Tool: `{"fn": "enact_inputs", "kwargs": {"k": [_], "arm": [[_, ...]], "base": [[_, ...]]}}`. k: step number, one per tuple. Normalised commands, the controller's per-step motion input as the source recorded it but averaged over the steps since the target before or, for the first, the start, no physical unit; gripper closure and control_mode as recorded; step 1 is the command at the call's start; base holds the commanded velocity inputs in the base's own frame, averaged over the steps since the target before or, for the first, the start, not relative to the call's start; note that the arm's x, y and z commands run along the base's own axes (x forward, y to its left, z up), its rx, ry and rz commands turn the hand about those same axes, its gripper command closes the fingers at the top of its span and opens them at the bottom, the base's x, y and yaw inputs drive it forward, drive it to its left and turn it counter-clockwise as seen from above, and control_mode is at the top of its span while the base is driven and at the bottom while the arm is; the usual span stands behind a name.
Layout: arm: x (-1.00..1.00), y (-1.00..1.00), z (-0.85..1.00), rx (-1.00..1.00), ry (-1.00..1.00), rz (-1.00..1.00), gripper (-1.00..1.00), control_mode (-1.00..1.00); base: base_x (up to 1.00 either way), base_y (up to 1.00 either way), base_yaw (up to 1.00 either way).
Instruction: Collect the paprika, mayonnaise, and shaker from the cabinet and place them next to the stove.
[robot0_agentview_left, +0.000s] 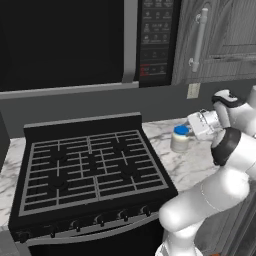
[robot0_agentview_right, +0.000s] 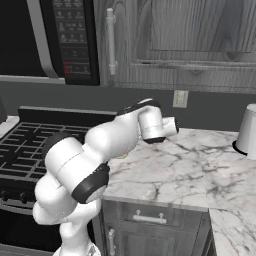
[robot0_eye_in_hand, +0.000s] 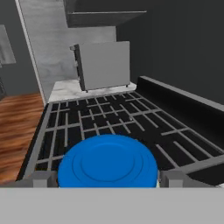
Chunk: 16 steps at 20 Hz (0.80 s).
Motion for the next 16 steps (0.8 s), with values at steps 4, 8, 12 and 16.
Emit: {"fn": "enact_inputs", "kwargs": {"k": [4,8,12,16], "arm": [[0.48,-0.04,-0.37,0.0,0.0,0.0,1.0,-1.0],[0.42,-0.03,-0.28,0.0,0.0,0.0,1.0,-1.0],[0.27,0.0,-0.26,0.0,0.0,0.0,1.0,-1.0],[0.22,0.0,-0.31,0.0,0.0,0.0,1.0,-1.0]], "base": [[0.0,0.0,0.0],[0.0,0.0,0.0],[0.0,0.0,0.0],[0.0,0.0,0.0]]}}
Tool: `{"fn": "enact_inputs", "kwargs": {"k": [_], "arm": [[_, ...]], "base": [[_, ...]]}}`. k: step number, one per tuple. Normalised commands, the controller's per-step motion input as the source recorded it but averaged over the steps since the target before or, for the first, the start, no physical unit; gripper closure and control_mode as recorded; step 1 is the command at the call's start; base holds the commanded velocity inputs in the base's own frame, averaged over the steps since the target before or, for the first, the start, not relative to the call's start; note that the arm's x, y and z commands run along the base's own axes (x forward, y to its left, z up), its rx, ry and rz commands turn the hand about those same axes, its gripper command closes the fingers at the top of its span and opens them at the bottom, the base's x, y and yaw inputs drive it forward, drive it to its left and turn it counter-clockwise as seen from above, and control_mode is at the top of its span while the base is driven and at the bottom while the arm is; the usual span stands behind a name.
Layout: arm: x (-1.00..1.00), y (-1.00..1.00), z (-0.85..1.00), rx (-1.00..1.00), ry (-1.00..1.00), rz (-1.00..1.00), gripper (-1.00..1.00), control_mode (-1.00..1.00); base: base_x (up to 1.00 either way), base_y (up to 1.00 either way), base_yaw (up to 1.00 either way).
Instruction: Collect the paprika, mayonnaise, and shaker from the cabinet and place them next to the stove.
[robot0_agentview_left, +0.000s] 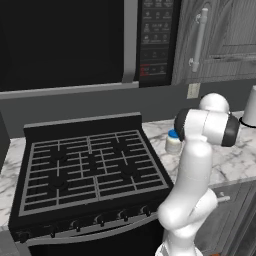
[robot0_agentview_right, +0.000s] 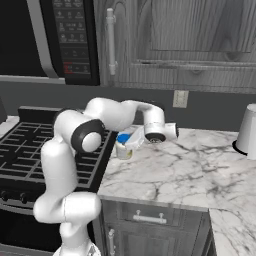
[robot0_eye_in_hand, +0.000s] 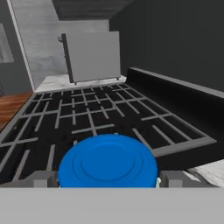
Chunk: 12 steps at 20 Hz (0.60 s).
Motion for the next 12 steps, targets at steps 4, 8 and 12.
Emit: {"fn": "enact_inputs", "kwargs": {"k": [4,8,12], "arm": [[0.22,0.0,-0.36,0.0,0.0,0.0,1.0,-1.0],[0.25,0.0,-0.34,0.0,0.0,0.0,1.0,-1.0],[0.09,0.04,-0.33,0.0,0.0,0.0,-1.0,-1.0]], "base": [[0.0,0.0,0.0],[0.0,0.0,0.0],[0.0,0.0,0.0]]}}
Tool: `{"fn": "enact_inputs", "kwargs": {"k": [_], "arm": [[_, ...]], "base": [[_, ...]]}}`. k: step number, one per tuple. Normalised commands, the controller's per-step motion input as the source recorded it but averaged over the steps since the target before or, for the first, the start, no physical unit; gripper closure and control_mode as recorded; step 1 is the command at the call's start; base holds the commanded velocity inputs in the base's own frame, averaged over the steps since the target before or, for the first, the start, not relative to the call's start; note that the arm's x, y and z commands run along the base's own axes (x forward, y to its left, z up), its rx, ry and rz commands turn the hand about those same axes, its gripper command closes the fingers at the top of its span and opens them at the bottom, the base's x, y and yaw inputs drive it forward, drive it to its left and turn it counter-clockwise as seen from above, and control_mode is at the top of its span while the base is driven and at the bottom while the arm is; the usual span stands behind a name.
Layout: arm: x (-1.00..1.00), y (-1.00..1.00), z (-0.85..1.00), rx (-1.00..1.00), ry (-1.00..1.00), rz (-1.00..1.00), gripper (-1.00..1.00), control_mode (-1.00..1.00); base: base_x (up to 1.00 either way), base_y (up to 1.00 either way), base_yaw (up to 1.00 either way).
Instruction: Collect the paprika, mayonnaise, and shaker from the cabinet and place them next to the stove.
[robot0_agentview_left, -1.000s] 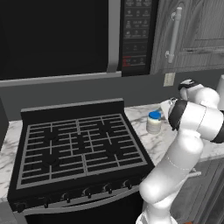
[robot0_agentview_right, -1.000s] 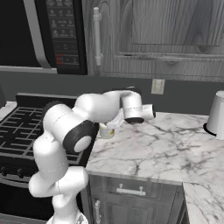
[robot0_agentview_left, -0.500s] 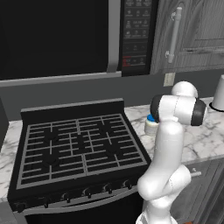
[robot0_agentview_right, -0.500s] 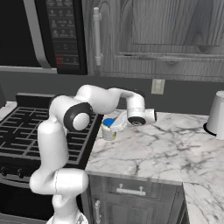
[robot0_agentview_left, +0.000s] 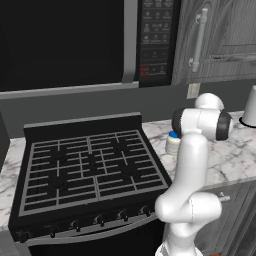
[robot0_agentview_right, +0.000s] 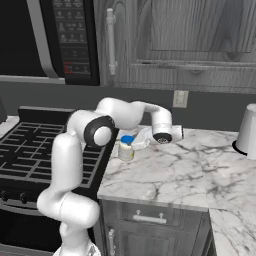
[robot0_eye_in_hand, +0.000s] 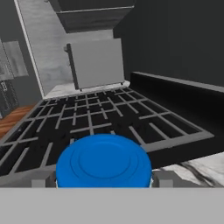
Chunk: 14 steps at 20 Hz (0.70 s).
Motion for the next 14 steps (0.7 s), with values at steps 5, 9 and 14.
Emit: {"fn": "enact_inputs", "kwargs": {"k": [5,9,14], "arm": [[0.0,0.18,-0.19,0.0,-0.04,0.0,-1.0,-1.0],[-0.09,0.04,-0.02,0.0,-0.05,0.0,-1.0,-1.0],[-0.18,0.15,0.0,0.0,0.0,0.0,-1.0,-1.0]], "base": [[0.0,0.0,0.0],[0.0,0.0,0.0],[0.0,0.0,0.0]]}}
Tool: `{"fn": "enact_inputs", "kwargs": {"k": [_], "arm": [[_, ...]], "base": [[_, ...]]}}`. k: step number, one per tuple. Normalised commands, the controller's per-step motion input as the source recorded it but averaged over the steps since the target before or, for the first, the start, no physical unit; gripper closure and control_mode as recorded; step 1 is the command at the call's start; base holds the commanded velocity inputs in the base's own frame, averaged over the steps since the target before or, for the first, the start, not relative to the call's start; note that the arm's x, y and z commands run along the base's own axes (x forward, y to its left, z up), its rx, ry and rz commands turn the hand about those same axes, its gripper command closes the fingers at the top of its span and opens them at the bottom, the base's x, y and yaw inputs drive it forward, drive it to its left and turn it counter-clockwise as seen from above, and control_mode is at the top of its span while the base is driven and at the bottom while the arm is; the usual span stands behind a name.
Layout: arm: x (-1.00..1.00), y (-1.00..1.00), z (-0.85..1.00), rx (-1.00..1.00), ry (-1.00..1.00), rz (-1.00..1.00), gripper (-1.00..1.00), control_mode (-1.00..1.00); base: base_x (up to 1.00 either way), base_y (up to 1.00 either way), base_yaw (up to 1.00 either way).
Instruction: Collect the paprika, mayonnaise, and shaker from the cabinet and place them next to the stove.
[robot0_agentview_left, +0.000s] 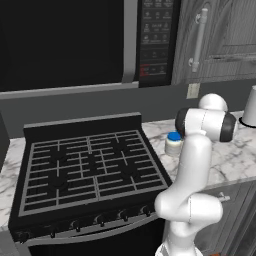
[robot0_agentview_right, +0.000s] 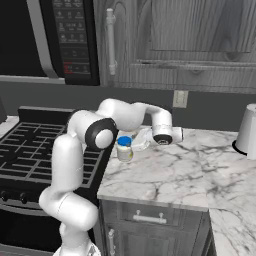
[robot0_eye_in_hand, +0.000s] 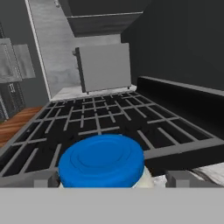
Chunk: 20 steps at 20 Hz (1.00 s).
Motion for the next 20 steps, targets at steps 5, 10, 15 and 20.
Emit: {"fn": "enact_inputs", "kwargs": {"k": [5,10,15,20], "arm": [[-0.08,0.16,0.1,0.0,0.0,0.0,-1.0,-1.0],[-0.02,0.01,0.31,0.0,0.0,0.0,-1.0,-1.0],[-0.1,0.0,0.32,0.0,0.0,0.0,-1.0,-1.0],[-0.41,-0.02,0.24,0.0,0.0,0.0,-1.0,-1.0]], "base": [[0.0,0.0,0.0],[0.0,0.0,0.0],[0.0,0.0,0.0],[0.0,0.0,0.0]]}}
